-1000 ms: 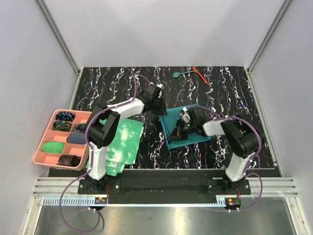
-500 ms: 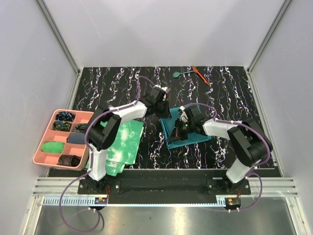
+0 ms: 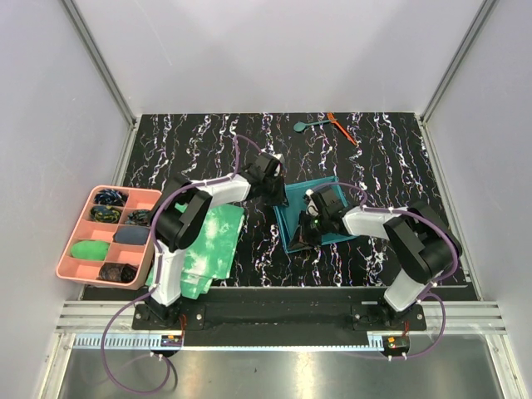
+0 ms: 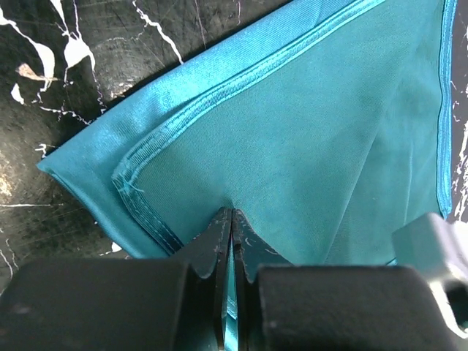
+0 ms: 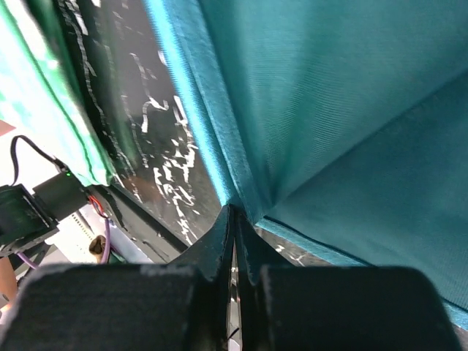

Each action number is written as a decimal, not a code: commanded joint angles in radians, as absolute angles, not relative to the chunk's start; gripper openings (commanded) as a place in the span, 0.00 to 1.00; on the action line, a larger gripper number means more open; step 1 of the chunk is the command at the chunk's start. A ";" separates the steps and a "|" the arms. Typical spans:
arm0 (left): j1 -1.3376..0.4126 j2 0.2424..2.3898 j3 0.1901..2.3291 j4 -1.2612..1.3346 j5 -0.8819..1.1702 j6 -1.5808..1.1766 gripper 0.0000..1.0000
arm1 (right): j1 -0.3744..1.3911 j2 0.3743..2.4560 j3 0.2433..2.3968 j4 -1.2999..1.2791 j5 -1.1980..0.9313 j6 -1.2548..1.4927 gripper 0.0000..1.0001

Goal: Fold the napkin into a case and place the utensils inside
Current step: Smooth out the upper triangle-folded napkin at the center of the board, then pick up the upper triangle-folded napkin from the center of the board.

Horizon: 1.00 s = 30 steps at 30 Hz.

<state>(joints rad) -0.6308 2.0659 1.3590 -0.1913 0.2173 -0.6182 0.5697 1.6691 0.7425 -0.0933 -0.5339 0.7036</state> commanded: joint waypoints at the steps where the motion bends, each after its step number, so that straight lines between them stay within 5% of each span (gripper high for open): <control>1: -0.609 2.102 1.374 -0.186 0.210 -0.595 0.06 | 0.589 1.686 0.730 -0.045 -0.518 0.706 0.04; 15: -0.606 2.034 1.419 -0.216 0.259 -0.583 0.06 | 0.591 1.503 0.776 -0.109 -0.523 0.744 0.15; 28: -0.612 1.997 1.410 -0.187 0.322 -0.629 0.07 | 0.548 1.534 0.851 -0.228 -0.425 0.628 0.21; 30: -0.603 1.974 1.398 -0.186 0.299 -0.626 0.09 | 0.552 1.542 0.859 -0.268 -0.400 0.585 0.28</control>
<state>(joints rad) -0.6140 2.0483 1.3861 -0.2169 0.2955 -0.6216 0.5488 1.5280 0.7967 -0.2012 -0.4686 0.6754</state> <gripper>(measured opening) 0.067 0.213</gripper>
